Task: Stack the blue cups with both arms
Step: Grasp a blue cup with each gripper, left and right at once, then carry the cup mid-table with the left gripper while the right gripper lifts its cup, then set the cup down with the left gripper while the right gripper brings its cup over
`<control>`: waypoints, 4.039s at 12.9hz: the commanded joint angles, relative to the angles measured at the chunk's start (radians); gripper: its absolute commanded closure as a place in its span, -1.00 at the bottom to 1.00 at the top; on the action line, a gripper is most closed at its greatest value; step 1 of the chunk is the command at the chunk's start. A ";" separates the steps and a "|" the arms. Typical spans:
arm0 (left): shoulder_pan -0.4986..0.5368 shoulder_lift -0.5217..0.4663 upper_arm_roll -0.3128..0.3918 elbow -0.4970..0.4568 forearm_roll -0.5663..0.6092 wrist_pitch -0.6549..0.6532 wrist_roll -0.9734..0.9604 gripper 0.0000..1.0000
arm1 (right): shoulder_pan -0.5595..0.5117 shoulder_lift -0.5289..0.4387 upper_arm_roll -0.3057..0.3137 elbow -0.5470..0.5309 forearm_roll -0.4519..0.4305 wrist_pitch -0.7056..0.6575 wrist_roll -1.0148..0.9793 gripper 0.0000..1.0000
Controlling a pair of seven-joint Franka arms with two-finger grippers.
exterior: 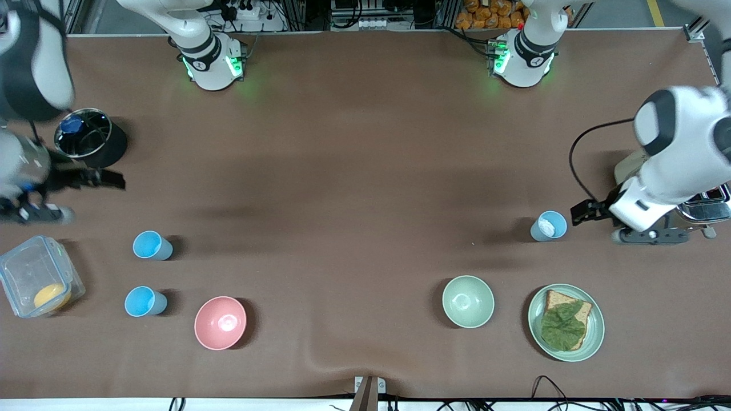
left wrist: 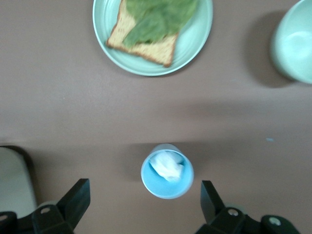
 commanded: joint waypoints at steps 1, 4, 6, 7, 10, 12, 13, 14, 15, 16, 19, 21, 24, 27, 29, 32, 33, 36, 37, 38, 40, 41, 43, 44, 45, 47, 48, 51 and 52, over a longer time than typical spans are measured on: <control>0.037 0.052 -0.008 -0.059 0.063 0.108 0.022 -1.00 | -0.045 0.122 0.004 0.034 -0.012 0.053 -0.107 -1.00; 0.058 0.101 -0.010 -0.082 0.066 0.142 0.022 -1.00 | -0.098 0.239 0.003 0.026 -0.070 0.145 -0.115 -1.00; 0.067 0.124 -0.010 -0.128 0.066 0.221 0.022 -1.00 | -0.120 0.302 0.004 0.025 -0.075 0.254 -0.113 -1.00; 0.066 0.126 -0.010 -0.151 0.066 0.256 0.021 -1.00 | -0.123 0.331 0.004 0.024 -0.075 0.315 -0.112 -1.00; 0.063 0.149 -0.013 -0.154 0.066 0.266 0.019 -0.90 | -0.126 0.391 0.004 0.002 -0.066 0.438 -0.112 -1.00; 0.060 0.163 -0.013 -0.154 0.066 0.269 0.019 -0.08 | -0.128 0.391 0.007 -0.050 -0.055 0.512 -0.112 -1.00; 0.060 0.164 -0.015 -0.154 0.066 0.269 0.019 0.61 | -0.131 0.391 0.009 -0.078 -0.055 0.536 -0.112 -0.28; 0.060 0.166 -0.016 -0.154 0.066 0.269 0.019 1.00 | -0.131 0.391 0.009 -0.090 -0.055 0.538 -0.112 0.56; 0.058 0.167 -0.016 -0.154 0.066 0.269 0.018 1.00 | -0.135 0.389 0.009 -0.095 -0.049 0.537 -0.112 1.00; 0.060 0.167 -0.016 -0.154 0.066 0.269 0.018 1.00 | -0.138 0.386 0.009 -0.104 -0.026 0.535 -0.112 1.00; 0.060 0.164 -0.024 -0.151 0.065 0.269 0.015 1.00 | -0.129 0.366 0.010 -0.109 -0.012 0.500 -0.110 1.00; 0.060 0.152 -0.053 -0.148 0.051 0.266 0.005 1.00 | -0.124 0.347 0.010 -0.109 -0.012 0.492 -0.110 1.00; 0.061 0.126 -0.173 -0.136 0.049 0.260 -0.102 1.00 | -0.115 0.316 0.016 -0.101 -0.012 0.469 -0.107 1.00; 0.037 0.132 -0.376 -0.100 0.049 0.258 -0.406 1.00 | -0.103 0.241 0.032 -0.086 0.011 0.364 -0.099 1.00; -0.082 0.164 -0.404 -0.079 0.063 0.263 -0.577 1.00 | -0.103 0.143 0.050 -0.071 0.072 0.232 -0.101 1.00; -0.266 0.216 -0.395 -0.030 0.066 0.266 -0.818 1.00 | -0.105 0.064 0.053 0.029 0.164 -0.009 -0.096 1.00; -0.315 0.239 -0.393 -0.024 0.066 0.273 -0.868 1.00 | -0.105 0.055 0.053 0.082 0.188 -0.090 -0.095 1.00; -0.489 0.311 -0.344 0.010 0.175 0.317 -1.133 1.00 | -0.095 0.046 0.056 0.160 0.241 -0.236 -0.069 1.00; -0.547 0.359 -0.319 0.048 0.239 0.317 -1.232 1.00 | -0.070 0.049 0.061 0.159 0.247 -0.229 -0.046 1.00; -0.595 0.400 -0.277 0.093 0.322 0.317 -1.305 1.00 | -0.030 0.049 0.061 0.159 0.249 -0.215 -0.005 1.00; -0.614 0.436 -0.269 0.125 0.359 0.317 -1.375 0.18 | 0.048 0.049 0.061 0.156 0.250 -0.197 0.121 1.00; -0.611 0.430 -0.269 0.127 0.359 0.315 -1.378 -0.99 | 0.104 0.049 0.059 0.152 0.246 -0.178 0.182 1.00; -0.597 0.384 -0.269 0.128 0.361 0.306 -1.378 -1.00 | 0.182 0.044 0.059 0.117 0.238 -0.120 0.290 1.00; -0.577 0.326 -0.269 0.128 0.361 0.274 -1.374 -1.00 | 0.202 0.043 0.059 0.103 0.238 -0.105 0.312 1.00; -0.548 0.265 -0.272 0.133 0.359 0.208 -1.363 -1.00 | 0.228 0.043 0.059 0.098 0.238 -0.095 0.338 1.00; -0.487 0.156 -0.281 0.198 0.315 0.073 -1.352 -1.00 | 0.302 0.043 0.059 0.063 0.236 -0.033 0.462 1.00; -0.465 0.120 -0.283 0.250 0.297 -0.022 -1.279 -1.00 | 0.346 0.044 0.058 0.046 0.235 0.002 0.537 1.00; -0.367 0.045 -0.278 0.369 0.212 -0.243 -1.034 -1.00 | 0.467 0.066 0.059 -0.011 0.235 0.117 0.761 1.00; -0.310 0.007 -0.280 0.368 0.206 -0.274 -0.925 -1.00 | 0.506 0.084 0.058 -0.018 0.233 0.154 0.813 1.00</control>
